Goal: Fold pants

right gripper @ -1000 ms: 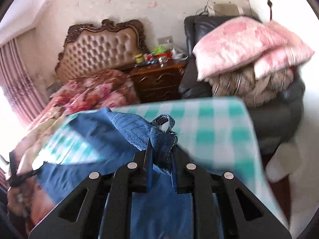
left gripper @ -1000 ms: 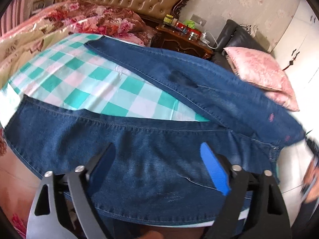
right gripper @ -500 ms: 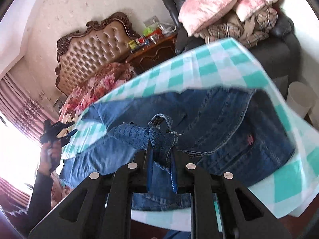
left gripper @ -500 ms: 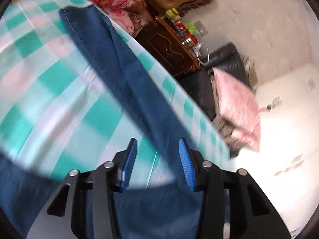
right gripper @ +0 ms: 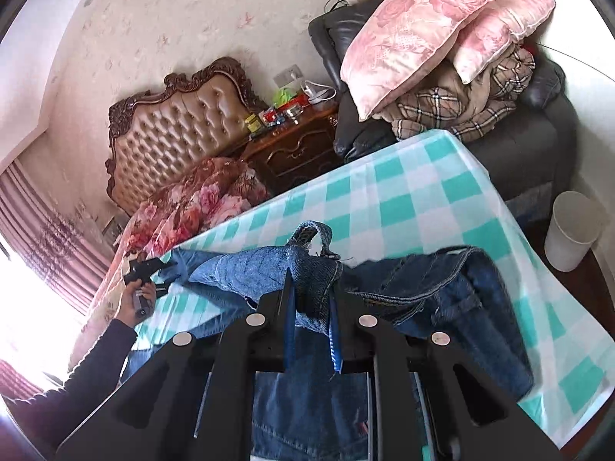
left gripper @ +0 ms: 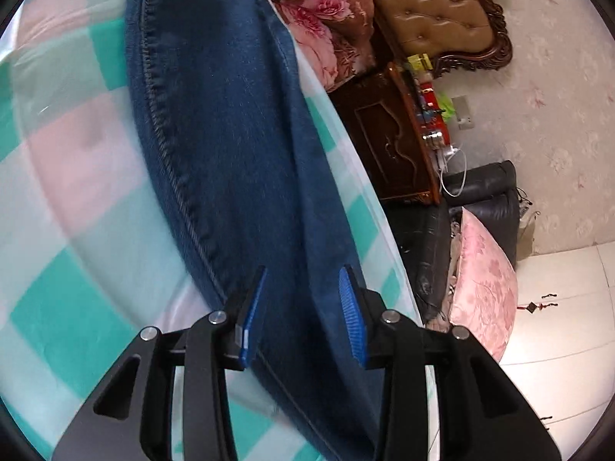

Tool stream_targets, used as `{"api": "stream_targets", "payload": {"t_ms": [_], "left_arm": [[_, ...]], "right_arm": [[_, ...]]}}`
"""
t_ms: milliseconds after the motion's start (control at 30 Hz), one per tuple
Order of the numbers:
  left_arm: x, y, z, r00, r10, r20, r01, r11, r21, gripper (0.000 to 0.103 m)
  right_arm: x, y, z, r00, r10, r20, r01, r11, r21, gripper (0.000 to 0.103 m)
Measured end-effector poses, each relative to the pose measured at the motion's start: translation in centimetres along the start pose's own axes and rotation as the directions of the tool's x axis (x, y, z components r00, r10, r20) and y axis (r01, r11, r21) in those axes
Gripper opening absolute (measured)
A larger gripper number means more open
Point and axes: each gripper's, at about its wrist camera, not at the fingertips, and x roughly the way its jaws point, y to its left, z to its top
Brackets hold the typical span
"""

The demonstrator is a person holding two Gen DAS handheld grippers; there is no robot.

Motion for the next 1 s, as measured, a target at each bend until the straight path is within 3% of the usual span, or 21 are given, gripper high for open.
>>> {"api": "stream_targets", "payload": {"t_ms": [200,333,367,400,433,533,633,700,833,900,933,1000], "left_arm": [[2.5,0.3,2.4,0.999,-0.024,-0.022,0.023,0.999,-0.037,0.037],[3.5,-0.4,3.7,0.996,-0.078,-0.035,0.076,0.995,-0.057,0.036],[3.6,-0.7,4.0,0.996,-0.076,-0.042,0.074,0.996,-0.047,0.015],[3.7,-1.0,4.3,0.998,-0.042,-0.043,0.041,0.999,-0.024,0.001],[3.2,-1.2,4.4,0.999,-0.016,-0.041,0.015,1.000,-0.009,0.001],[-0.6,-2.5,3.6,0.999,-0.051,-0.012,0.051,0.998,0.024,0.001],[-8.2,-3.0,0.9,0.994,-0.098,0.044,0.095,0.993,0.076,0.001],[-14.6,-1.7,-2.8,0.992,-0.088,0.085,0.078,0.990,0.116,0.001],[-24.3,5.7,-12.6,0.989,-0.076,0.127,0.064,0.993,0.095,0.001],[-26.5,10.2,-17.5,0.992,-0.047,0.116,0.041,0.998,0.053,0.001],[-26.6,12.5,-19.7,0.995,-0.023,0.099,0.021,0.999,0.026,0.001],[-26.1,16.4,-22.5,0.998,-0.024,0.066,0.027,0.999,-0.043,0.001]], "right_arm": [[0.6,-0.5,0.6,1.000,-0.017,-0.012,0.017,1.000,0.004,0.016],[0.6,-0.3,0.3,0.999,-0.037,-0.028,0.037,0.999,-0.006,0.016],[0.6,-0.3,0.3,0.999,-0.039,-0.033,0.039,0.999,-0.007,0.016],[0.6,-0.3,0.3,0.998,-0.040,-0.039,0.040,0.999,-0.005,0.016],[0.5,-0.4,0.3,0.998,-0.043,-0.040,0.043,0.999,-0.004,0.016],[0.5,-1.2,0.6,0.997,-0.064,-0.045,0.064,0.998,-0.006,0.016],[-0.1,-2.6,0.7,0.995,-0.085,-0.052,0.085,0.996,0.012,0.016],[-0.9,-4.1,0.4,0.994,-0.088,-0.060,0.090,0.995,0.037,0.016],[-1.6,-8.0,-1.7,0.990,-0.084,-0.115,0.100,0.985,0.144,0.018],[-1.1,-9.9,-3.4,0.981,-0.117,-0.154,0.147,0.970,0.194,0.022],[-0.8,-10.7,-4.1,0.976,-0.126,-0.175,0.164,0.962,0.219,0.030],[0.2,-12.8,-6.3,0.965,-0.129,-0.230,0.194,0.938,0.288,0.033]]}}
